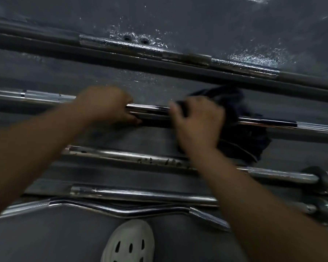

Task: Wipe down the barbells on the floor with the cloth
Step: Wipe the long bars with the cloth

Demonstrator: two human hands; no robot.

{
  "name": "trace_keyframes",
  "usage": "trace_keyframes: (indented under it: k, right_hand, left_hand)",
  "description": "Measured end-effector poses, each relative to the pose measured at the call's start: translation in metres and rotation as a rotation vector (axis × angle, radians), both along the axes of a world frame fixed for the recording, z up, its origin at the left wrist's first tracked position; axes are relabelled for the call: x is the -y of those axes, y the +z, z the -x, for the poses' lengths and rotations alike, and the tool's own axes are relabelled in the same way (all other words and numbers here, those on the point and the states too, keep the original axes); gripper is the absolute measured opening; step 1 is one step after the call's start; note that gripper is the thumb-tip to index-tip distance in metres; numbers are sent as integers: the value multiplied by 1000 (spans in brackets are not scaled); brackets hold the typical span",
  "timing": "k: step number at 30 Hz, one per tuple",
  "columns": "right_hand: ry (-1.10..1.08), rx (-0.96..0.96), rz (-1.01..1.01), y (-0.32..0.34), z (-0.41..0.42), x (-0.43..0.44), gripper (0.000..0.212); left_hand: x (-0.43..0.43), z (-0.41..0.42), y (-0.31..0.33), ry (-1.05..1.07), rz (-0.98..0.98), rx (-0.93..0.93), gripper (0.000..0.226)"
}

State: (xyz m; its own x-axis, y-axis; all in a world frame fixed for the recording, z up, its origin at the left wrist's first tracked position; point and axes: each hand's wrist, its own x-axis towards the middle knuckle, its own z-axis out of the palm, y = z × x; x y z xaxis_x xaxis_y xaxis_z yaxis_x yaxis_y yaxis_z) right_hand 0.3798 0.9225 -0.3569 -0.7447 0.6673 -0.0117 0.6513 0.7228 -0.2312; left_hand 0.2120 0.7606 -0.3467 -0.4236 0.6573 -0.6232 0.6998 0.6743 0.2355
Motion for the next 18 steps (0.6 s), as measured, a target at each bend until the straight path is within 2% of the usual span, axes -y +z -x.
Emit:
trace_keyframes:
  k: [1, 2, 3, 4, 5, 7, 8, 9, 10, 12, 13, 14, 15, 16, 18]
  right_hand:
    - [98, -44, 36, -1, 18, 35, 46]
    - [167, -72, 83, -2, 29, 60, 40]
    - [228, -89, 117, -5, 32, 68, 39]
    - [302, -90, 114, -4, 27, 59, 38]
    - [369, -85, 88, -3, 16, 42, 39]
    - [380, -32, 37, -3, -18, -11, 41]
    - [329, -2, 7, -3, -37, -39, 41]
    - [279, 42, -35, -1, -57, -67, 41]
    - [217, 65, -37, 2, -72, -89, 41]
    - [52, 40, 4, 7, -69, -90, 42]
    - [-24, 31, -17, 7, -49, -71, 45]
    - [-41, 34, -24, 7, -24, -44, 49]
    - [-8, 35, 1, 5, 0, -10, 52]
    - [60, 26, 35, 5, 22, 26, 53]
    - [186, -27, 114, 4, 47, 75, 47]
  left_hand:
    - [-9, 13, 5, 34, 93, 216, 38]
    - [-18, 21, 8, 42, 157, 350, 32]
    - [-22, 24, 11, 37, 181, 381, 27]
    - [-20, 22, 12, 40, 167, 326, 27]
    - [-14, 17, 10, 39, 126, 163, 29]
    - [7, -8, 5, 15, -59, -290, 35]
    - [15, -21, 4, -4, -130, -395, 35]
    - [16, -23, 2, -12, -137, -388, 36]
    - [12, -16, 2, -10, -70, -280, 39]
    - [-3, 10, 9, -10, 122, 126, 46]
    - [-15, 22, 11, -43, 203, 265, 47]
    - [-21, 29, 12, -75, 249, 317, 47]
    - [-24, 31, 11, -76, 235, 305, 45]
    - [-20, 28, 8, -49, 174, 214, 42]
    - [4, 8, -1, -25, 7, -196, 35]
